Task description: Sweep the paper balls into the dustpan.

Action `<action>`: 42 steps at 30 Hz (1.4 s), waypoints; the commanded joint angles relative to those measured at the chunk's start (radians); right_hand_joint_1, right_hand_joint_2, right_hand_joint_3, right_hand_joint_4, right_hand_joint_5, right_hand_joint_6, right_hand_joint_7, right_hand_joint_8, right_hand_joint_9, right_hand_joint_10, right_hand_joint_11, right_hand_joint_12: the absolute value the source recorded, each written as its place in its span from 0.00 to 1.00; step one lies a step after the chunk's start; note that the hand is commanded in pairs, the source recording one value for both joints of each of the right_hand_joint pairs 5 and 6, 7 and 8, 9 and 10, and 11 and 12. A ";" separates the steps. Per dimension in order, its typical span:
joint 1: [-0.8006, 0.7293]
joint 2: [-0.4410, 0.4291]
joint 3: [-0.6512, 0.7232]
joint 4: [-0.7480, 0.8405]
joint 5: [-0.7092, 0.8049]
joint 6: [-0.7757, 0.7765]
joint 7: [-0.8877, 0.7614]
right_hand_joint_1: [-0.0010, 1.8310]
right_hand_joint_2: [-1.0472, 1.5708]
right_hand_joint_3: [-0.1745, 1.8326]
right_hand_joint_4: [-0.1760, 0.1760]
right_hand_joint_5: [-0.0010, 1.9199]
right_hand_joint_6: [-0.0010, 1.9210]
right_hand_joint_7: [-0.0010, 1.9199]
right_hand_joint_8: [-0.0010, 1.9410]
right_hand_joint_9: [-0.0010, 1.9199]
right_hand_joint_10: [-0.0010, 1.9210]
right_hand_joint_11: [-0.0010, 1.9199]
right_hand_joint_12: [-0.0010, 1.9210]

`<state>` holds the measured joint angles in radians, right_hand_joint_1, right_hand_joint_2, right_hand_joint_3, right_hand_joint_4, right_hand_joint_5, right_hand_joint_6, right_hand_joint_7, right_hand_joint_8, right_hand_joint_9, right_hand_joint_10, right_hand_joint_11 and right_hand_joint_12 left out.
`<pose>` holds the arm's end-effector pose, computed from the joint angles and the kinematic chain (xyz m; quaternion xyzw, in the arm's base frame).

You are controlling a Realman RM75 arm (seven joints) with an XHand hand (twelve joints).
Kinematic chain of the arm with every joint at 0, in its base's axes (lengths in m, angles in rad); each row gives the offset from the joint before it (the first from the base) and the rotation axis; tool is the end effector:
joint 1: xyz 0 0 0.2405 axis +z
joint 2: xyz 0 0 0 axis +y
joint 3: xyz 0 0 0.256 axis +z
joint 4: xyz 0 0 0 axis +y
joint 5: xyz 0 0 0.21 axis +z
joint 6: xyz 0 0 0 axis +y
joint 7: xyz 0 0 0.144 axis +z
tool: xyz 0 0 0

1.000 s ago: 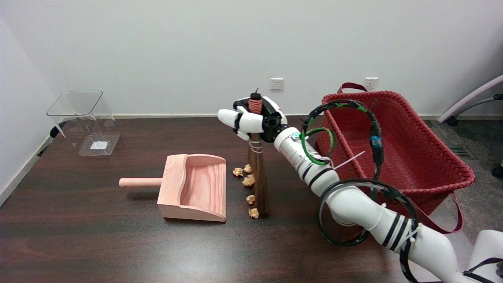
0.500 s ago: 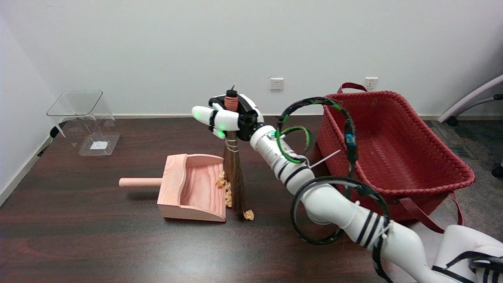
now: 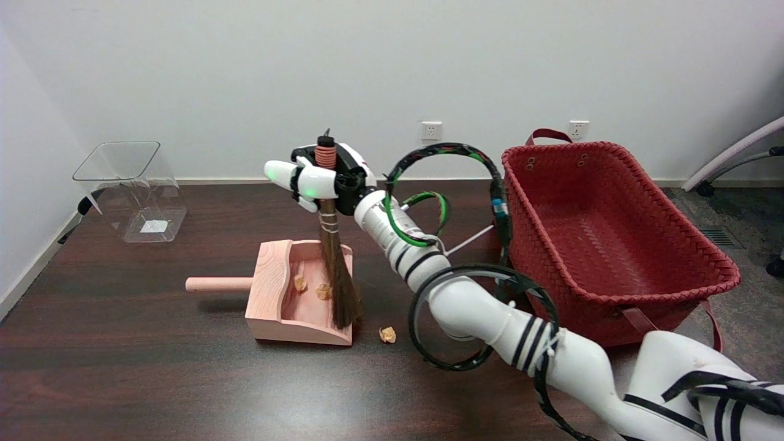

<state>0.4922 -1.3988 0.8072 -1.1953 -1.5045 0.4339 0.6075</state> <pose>-0.2329 -0.4308 0.1344 0.5043 -0.5914 0.5064 0.3734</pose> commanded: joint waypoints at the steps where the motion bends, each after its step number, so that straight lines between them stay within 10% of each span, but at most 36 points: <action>1: 0.121 -0.105 -0.063 0.137 -0.009 0.007 0.065 0.64 0.87 0.28 0.50 1.00 1.00 1.00 0.99 1.00 1.00 1.00 1.00; 20: 0.130 0.003 0.050 0.037 -0.340 -0.047 -0.165 0.64 0.88 0.27 0.50 1.00 1.00 1.00 0.99 1.00 1.00 1.00 1.00; 42: -0.286 0.177 0.421 -0.169 -0.235 0.034 -0.321 0.64 0.90 0.25 0.50 1.00 1.00 1.00 0.99 1.00 1.00 1.00 1.00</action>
<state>0.5004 -1.3459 0.9655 -1.2229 -1.8001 0.4008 0.3755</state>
